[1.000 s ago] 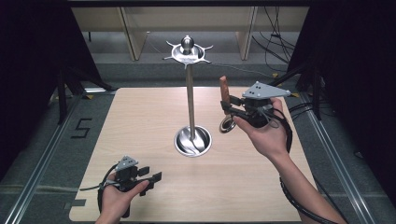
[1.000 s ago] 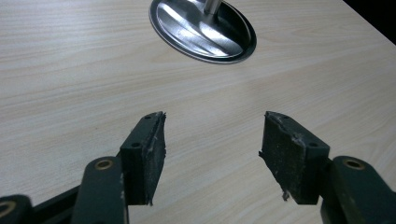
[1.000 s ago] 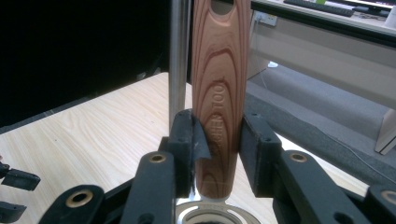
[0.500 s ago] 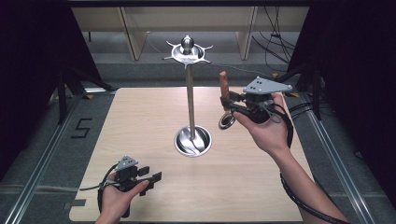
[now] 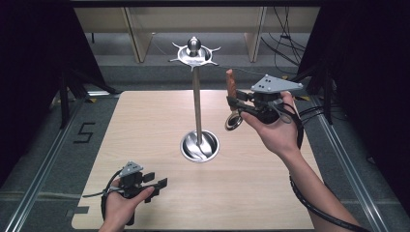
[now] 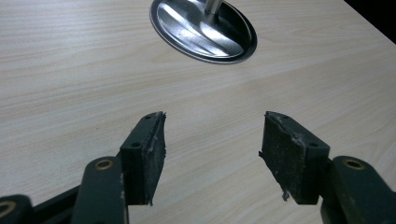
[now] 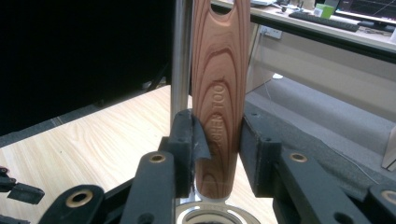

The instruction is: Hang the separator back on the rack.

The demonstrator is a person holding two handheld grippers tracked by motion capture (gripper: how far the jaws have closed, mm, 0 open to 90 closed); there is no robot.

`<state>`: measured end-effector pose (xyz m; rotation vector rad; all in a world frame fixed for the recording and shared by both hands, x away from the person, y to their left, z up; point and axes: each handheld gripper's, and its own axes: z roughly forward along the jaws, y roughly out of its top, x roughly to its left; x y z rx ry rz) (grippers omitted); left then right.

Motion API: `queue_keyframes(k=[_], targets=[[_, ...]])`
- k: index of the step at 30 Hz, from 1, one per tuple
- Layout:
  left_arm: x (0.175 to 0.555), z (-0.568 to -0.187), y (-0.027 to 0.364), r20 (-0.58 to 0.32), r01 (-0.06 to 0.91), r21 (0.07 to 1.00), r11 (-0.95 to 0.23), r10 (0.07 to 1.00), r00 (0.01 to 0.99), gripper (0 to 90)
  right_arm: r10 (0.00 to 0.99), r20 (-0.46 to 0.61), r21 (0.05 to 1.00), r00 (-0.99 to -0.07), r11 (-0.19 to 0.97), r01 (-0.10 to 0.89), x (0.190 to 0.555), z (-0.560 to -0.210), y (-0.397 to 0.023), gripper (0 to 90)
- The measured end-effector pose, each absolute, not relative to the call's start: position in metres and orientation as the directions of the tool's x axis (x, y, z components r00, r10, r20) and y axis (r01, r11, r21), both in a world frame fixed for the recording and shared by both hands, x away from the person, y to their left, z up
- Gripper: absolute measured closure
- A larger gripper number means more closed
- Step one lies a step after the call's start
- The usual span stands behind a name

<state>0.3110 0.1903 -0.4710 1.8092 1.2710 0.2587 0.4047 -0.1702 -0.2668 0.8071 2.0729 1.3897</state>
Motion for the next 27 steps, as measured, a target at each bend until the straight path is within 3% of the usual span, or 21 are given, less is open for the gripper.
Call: queue_keyframes(k=[27], targets=[[0.3115, -0.4708, 0.1915, -0.291, 0.656, 0.748, -0.099, 0.84, 0.458, 39.0, 0.709, -0.076, 0.937, -0.701, 0.291, 0.192, 0.4104, -0.2585, -0.1671, 68.6]])
